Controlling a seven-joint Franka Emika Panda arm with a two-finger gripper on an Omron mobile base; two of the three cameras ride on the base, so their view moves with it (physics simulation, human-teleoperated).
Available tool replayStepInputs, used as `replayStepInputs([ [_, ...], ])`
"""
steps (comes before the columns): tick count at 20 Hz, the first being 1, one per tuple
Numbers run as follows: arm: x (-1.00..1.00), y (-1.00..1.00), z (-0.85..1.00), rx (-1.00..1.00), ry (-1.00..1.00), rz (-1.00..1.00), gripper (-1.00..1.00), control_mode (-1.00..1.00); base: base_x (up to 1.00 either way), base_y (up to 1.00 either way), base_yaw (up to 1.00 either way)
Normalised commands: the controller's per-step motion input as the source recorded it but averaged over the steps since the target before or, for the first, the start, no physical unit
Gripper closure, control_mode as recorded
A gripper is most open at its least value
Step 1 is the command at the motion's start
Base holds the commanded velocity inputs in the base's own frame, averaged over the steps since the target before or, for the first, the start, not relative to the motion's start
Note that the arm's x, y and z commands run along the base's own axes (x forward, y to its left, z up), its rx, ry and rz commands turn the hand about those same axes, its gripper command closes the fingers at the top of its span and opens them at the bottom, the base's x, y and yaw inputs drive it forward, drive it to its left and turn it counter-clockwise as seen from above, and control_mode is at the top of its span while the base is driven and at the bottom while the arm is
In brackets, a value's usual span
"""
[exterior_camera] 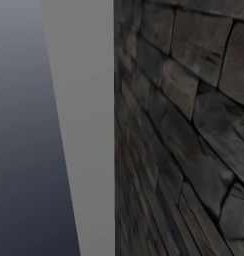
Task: Pick up the tongs from the counter and place them near the plate next to the oven.
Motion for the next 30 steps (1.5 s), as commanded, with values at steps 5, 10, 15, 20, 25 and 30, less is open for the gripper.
replayStepInputs([
  [5, -0.17, 0.0, 0.42, -0.03, 0.07, 0.09, 1.0, -1.0, 0.0, 0.0, 0.0],
  [10, -0.01, 0.0, 0.02, -0.03, 0.08, 0.01, 1.0, 1.0, -0.06, 0.0, 0.0],
  [15, 0.0, 0.0, 0.0, 0.0, 0.0, 0.0, 1.0, 1.0, -0.92, -0.29, -0.03],
  [20, 0.0, 0.0, 0.0, 0.0, 0.0, 0.0, 1.0, 1.0, -0.98, -0.54, -0.26],
  [25, 0.0, 0.0, 0.0, 0.0, 0.0, 0.0, 1.0, 1.0, -0.33, -0.35, -0.7],
  [30, 0.0, 0.0, 0.0, 0.0, 0.0, 0.0, 1.0, 1.0, -0.06, -0.45, -0.77],
])
